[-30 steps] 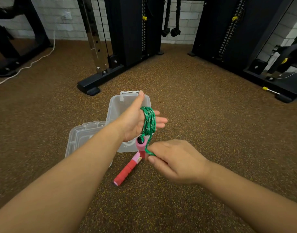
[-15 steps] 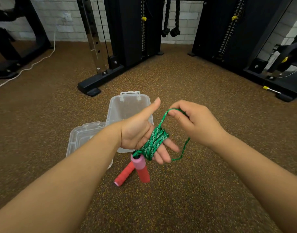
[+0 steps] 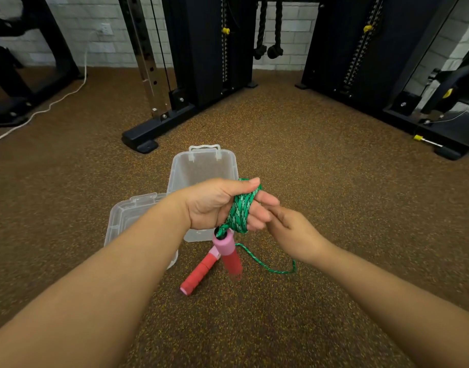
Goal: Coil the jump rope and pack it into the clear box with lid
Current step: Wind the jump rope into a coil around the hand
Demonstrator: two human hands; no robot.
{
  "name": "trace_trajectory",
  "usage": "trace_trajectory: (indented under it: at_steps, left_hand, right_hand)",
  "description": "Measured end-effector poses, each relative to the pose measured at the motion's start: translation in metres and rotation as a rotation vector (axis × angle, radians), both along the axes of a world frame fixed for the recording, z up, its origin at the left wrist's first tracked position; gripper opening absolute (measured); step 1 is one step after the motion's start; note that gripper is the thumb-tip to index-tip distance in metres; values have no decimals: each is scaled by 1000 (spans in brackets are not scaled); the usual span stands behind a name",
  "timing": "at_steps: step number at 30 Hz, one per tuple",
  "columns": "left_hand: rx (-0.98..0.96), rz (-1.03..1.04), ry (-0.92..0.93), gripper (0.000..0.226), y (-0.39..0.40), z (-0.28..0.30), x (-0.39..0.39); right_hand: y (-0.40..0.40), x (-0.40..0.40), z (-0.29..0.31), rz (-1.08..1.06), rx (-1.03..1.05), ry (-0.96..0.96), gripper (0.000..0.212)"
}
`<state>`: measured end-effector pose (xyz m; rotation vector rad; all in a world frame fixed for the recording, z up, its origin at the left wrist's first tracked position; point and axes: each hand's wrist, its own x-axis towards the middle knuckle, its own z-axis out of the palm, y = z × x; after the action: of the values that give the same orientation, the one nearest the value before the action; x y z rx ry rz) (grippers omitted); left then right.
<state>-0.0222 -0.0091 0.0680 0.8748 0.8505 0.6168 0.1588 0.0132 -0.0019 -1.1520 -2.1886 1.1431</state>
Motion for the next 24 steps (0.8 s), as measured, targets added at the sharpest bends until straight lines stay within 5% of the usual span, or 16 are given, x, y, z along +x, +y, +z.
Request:
trace_trajectory:
  at_steps: [13,24]
  left_hand:
    - [88,413,-38,42,12,-7,2]
    - [92,686,56,43,20,-14,-7]
  right_hand:
    - [-25,-11,2,-1,94,-73,28]
    - [-43,-10,13,200,311,-222,39]
